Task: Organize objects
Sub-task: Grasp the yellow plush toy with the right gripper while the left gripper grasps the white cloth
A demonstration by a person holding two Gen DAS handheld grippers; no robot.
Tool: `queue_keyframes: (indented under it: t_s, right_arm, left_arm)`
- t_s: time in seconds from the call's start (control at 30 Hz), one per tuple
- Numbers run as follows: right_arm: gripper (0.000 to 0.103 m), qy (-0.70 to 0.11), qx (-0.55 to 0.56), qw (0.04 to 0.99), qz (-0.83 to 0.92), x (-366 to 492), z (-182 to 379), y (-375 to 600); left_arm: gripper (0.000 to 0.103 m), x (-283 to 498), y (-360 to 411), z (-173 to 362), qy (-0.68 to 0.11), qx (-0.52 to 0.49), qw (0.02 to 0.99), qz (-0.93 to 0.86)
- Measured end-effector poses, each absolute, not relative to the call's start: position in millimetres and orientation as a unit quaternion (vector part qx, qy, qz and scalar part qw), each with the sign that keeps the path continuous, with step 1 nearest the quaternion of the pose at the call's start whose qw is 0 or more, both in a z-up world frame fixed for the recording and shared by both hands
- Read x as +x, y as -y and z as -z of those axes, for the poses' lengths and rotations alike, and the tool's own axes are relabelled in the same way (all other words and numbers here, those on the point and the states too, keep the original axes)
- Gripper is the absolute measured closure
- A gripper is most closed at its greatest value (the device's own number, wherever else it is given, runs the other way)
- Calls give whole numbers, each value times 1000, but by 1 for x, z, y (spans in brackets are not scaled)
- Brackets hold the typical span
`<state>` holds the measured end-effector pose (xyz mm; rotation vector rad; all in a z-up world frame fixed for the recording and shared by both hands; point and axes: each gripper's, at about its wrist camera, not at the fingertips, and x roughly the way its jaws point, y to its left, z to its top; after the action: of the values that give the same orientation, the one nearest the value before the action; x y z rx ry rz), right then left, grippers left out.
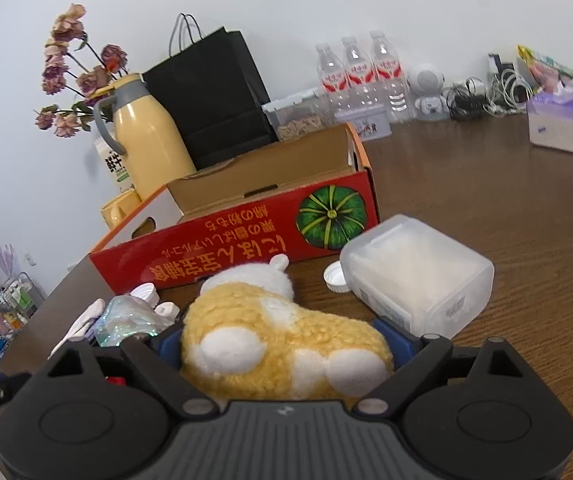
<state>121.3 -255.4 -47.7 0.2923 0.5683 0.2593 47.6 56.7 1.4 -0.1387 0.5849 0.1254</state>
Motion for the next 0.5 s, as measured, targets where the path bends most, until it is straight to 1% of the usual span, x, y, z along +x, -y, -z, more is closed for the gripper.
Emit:
queue_keyframes:
  t_s: [0.13,0.3,0.5]
  right_arm:
    - [11,-260,130,948,-129,116,42,254]
    - [11,-239,110,957,-126,111,34,252]
    - [11,-228,95,961,-125,107,28,247]
  left_arm:
    - [0,66,-61,-7,-290,-69,953,-62]
    - [0,95,-65,-4,-313,-79,945,-50]
    - [0,128,-64,1,-341,-114,932,-54]
